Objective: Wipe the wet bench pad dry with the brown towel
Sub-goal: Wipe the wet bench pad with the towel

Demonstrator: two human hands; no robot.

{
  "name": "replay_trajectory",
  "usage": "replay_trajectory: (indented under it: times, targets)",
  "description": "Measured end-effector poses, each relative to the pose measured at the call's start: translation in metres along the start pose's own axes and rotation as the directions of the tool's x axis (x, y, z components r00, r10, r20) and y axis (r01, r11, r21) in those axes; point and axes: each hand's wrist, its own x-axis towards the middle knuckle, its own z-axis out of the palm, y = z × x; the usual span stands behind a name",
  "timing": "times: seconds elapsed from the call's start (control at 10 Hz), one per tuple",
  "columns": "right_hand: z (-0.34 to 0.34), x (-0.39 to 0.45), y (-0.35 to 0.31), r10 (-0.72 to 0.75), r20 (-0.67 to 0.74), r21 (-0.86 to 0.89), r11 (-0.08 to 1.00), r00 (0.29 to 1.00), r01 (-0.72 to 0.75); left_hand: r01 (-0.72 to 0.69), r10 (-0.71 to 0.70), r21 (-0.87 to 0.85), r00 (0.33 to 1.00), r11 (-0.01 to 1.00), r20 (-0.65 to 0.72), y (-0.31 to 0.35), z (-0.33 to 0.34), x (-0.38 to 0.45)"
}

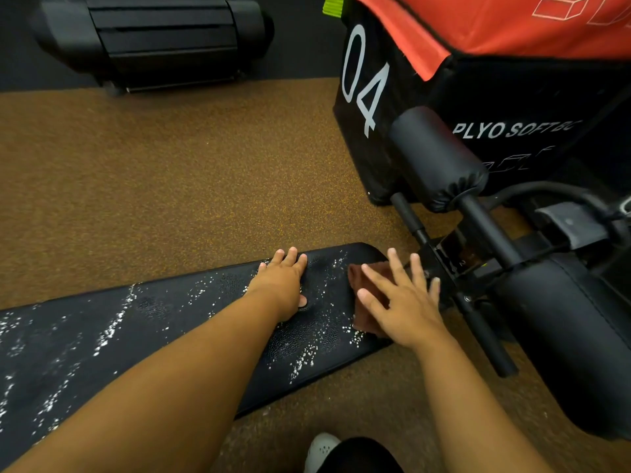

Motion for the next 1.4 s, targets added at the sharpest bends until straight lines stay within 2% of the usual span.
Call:
replay_trajectory:
  times: [0.1,0.3,0.4,0.5,0.6,0.7,0.8,0.9,1.0,1.1,1.2,1.3,1.4]
  targets:
    - [0.02,0.004,0.005,-0.099,0.013,0.009,0.995,0.995,0.099,-0.001,0.001,-0.005,1.0,1.0,0.003,0.0,0.0,0.0]
    - [0.033,0.005,-0.002,-0.121,-0.093,-0.042,0.992,0.988,0.118,0.003,-0.003,0.004,1.0,1.0,0.001,0.001,0.0,0.0]
    - [0.036,0.001,0.004,-0.169,-0.143,0.031,0.984,0.975,0.175,0.004,-0.004,-0.012,1.0,1.0,0.006,0.001,-0.001,-0.001]
    - [0.037,0.011,0.022,-0.057,-0.2,0.134,0.987,0.978,0.085,0.0,0.001,-0.019,1.0,1.0,0.009,0.0,-0.002,-0.002]
    - [0.04,0.021,0.007,0.243,-0.208,0.255,0.949,0.947,-0.187,-0.005,0.005,-0.015,1.0,1.0,0.009,0.0,-0.002,-0.002]
    - [0.049,0.003,-0.015,0.113,-0.283,0.174,0.983,0.952,-0.065,-0.001,0.001,-0.013,1.0,1.0,0.008,0.0,-0.001,-0.001]
    - [0.058,-0.022,0.011,-0.13,-0.279,0.121,0.978,0.951,0.17,-0.002,0.002,-0.016,1.0,1.0,0.015,-0.001,-0.002,-0.001]
    - [0.052,-0.009,0.033,0.195,-0.272,0.324,0.94,0.942,-0.102,-0.004,0.005,-0.009,1.0,1.0,0.011,0.0,-0.002,-0.002]
    - [0.05,0.004,0.008,0.409,-0.199,0.409,0.861,0.891,-0.303,0.0,0.0,-0.003,1.0,1.0,0.004,0.001,-0.002,-0.003]
    - [0.063,-0.027,-0.014,0.101,-0.308,0.224,0.974,0.946,-0.031,-0.002,0.002,-0.004,1.0,1.0,-0.001,0.001,-0.002,-0.002]
    - [0.076,-0.051,0.003,0.024,-0.299,0.225,0.973,0.954,0.046,-0.001,0.001,-0.004,1.0,1.0,0.01,-0.002,0.0,-0.001]
    - [0.066,-0.028,0.009,0.326,-0.277,0.484,0.86,0.904,-0.161,-0.003,0.003,0.003,1.0,1.0,0.015,-0.002,0.001,-0.001]
    - [0.041,0.011,0.011,0.556,-0.114,0.618,0.689,0.823,-0.379,-0.01,0.01,0.004,1.0,1.0,0.001,0.001,-0.001,-0.001]
